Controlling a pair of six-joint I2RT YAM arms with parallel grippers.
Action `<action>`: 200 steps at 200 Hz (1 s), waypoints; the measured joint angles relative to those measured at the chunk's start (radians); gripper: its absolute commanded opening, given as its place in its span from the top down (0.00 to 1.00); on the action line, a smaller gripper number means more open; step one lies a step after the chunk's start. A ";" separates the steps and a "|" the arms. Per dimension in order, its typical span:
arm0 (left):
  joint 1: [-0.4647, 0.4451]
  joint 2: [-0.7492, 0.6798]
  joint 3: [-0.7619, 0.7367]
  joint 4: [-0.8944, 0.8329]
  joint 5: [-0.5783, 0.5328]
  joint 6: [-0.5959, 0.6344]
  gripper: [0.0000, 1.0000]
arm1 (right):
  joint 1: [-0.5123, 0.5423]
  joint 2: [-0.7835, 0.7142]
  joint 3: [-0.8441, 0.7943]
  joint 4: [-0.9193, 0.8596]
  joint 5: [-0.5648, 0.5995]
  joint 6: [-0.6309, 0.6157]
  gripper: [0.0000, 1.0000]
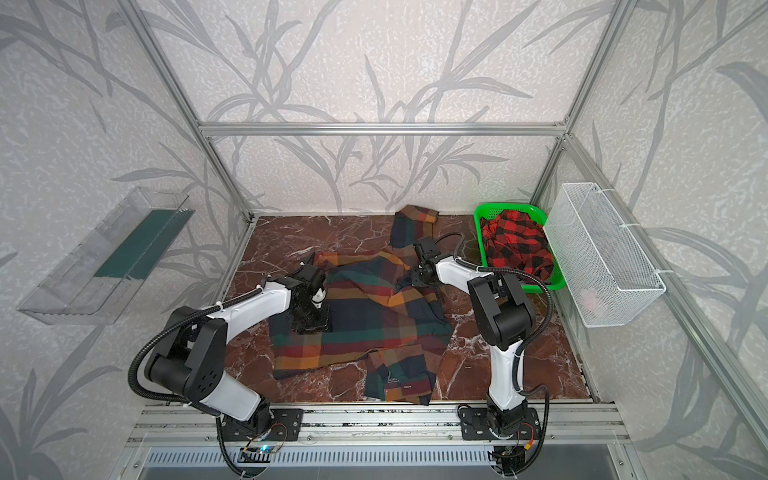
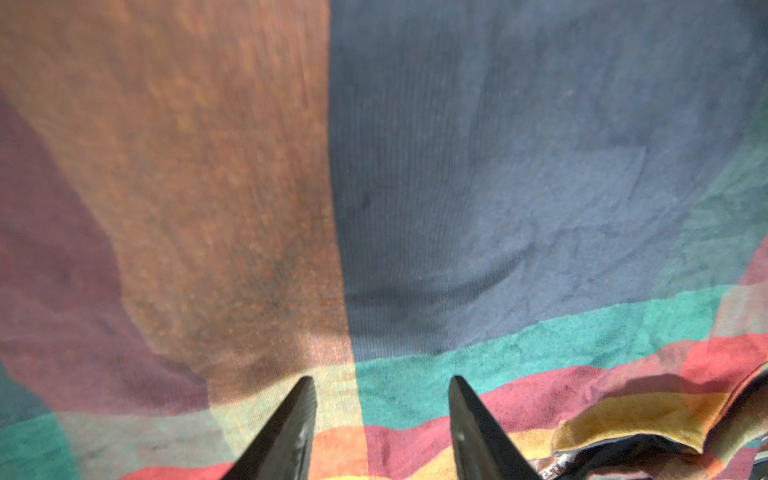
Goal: Fold and stack the long sleeve shirts
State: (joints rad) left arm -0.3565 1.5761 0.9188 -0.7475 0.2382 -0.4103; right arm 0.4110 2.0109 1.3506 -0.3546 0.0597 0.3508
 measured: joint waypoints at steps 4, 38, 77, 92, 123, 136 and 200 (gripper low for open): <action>0.000 0.000 0.000 0.000 0.000 0.000 0.47 | -0.001 0.006 0.013 -0.007 0.013 -0.004 0.81; -0.009 0.000 0.000 0.000 -0.001 0.000 0.47 | -0.064 0.071 0.128 -0.054 0.032 -0.016 0.81; -0.011 0.000 0.000 0.000 -0.001 0.001 0.47 | -0.177 0.040 0.042 -0.023 -0.034 0.016 0.81; -0.013 0.000 0.000 0.000 -0.001 0.001 0.47 | -0.190 -0.014 -0.034 -0.010 -0.054 0.029 0.81; -0.015 -0.019 0.000 0.000 -0.007 0.002 0.46 | -0.144 -0.157 -0.174 -0.008 -0.090 0.058 0.80; -0.015 -0.047 0.000 0.002 -0.010 -0.001 0.46 | -0.111 -0.220 -0.205 -0.003 -0.103 0.073 0.79; -0.014 -0.115 -0.011 0.029 -0.001 -0.019 0.45 | 0.021 -0.259 -0.226 0.068 -0.120 0.103 0.79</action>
State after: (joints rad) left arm -0.3710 1.4609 0.9073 -0.7181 0.2375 -0.4290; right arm 0.4320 1.7519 1.1248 -0.2871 -0.0605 0.4538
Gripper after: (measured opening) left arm 0.548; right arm 0.212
